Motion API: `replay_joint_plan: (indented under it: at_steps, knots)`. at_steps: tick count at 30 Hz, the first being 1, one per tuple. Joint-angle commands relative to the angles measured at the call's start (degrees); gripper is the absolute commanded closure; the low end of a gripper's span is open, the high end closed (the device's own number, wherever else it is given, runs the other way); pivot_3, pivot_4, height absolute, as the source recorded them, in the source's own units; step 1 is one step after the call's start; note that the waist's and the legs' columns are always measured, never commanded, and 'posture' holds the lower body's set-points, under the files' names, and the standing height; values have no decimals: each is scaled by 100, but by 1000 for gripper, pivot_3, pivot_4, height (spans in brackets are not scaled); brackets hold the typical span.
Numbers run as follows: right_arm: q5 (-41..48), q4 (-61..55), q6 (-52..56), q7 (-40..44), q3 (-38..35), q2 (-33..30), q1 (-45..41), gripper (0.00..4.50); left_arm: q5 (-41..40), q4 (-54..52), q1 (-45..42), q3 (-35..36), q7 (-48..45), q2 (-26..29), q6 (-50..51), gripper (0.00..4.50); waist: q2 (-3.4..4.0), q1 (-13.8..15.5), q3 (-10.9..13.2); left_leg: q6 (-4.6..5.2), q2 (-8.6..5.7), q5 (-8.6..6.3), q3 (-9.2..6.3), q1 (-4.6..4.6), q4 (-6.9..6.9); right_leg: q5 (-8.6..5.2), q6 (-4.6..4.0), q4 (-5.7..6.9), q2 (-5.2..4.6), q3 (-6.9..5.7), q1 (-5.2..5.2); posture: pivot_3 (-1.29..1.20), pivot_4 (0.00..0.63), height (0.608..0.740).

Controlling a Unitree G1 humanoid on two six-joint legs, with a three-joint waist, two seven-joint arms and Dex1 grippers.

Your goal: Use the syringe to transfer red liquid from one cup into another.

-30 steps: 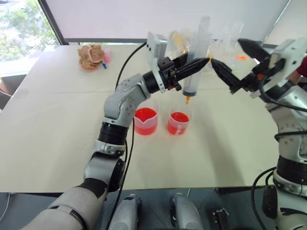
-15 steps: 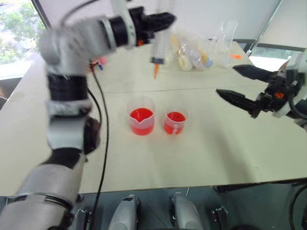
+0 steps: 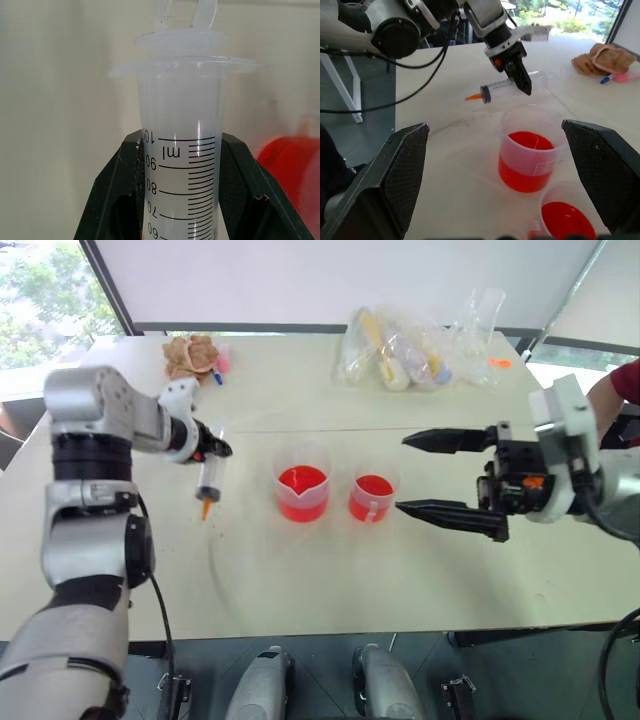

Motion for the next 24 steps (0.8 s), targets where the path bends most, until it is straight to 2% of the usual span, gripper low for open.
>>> replay_joint_plan:
  at_steps: [1, 5, 11, 12, 15, 20, 21, 24]
  knots:
    - [-77, -83, -165, -30, 17, 78, -9, 58, -5, -310, 172, 269, 107, -151, 48, 3138, -3, -1, -2, -2, 0, 1, 0, -14, 3, 1, 0, 3, 0, 0, -14, 0, 150, 740]
    - [-91, -93, -164, -131, 71, 144, 7, 58, 57, -529, 517, 408, 285, -395, 48, 3138, -3, -1, -2, -14, -2, 8, 1, -54, 9, 2, -2, 20, -4, 2, -64, 0, 150, 740]
    - [-137, -57, -165, -282, 49, 216, 56, 0, 79, -670, 603, 522, 423, -564, 48, 308, -2, -1, -2, -11, -2, 6, 1, -56, 9, 3, -3, 20, -5, 2, -67, 0, 150, 740]
    - [-164, -51, -167, -290, 51, 211, 78, 0, 101, -690, 609, 556, 448, -576, 48, 17, -1, -1, -4, -11, -2, 6, 1, -56, 8, 3, -3, 20, -5, 2, -67, 0, 150, 740]
    - [-271, 18, -202, -341, -17, 199, 197, 0, 120, -1054, 669, 591, 411, -605, -266, 17, -2, -3, -4, -11, -2, 6, 1, -55, 9, 3, -3, 20, -5, 2, -66, 0, 150, 740]
    - [-254, 525, -349, -641, -759, 340, 529, 0, 372, -2559, 1202, 456, 83, -451, -2961, 17, -2, 20, -4, -18, -1, 10, 2, -57, 7, 7, -8, 15, -10, 2, -67, 0, 150, 740]
    - [-271, 632, -393, -708, -944, 375, 612, 0, 403, -2771, 1338, 577, 121, -416, -3275, 17, -2, 23, -4, -49, -1, 27, 5, -56, 5, 8, -10, 11, -14, 3, -67, 0, 150, 740]
    - [-465, 775, -585, -887, -1333, 469, 896, 0, 246, -3195, 1852, 757, -384, -129, -3962, 17, 7, 9, -10, -48, -1, 26, 12, -56, 1, 8, -10, 6, -18, 5, -67, 0, 150, 740]
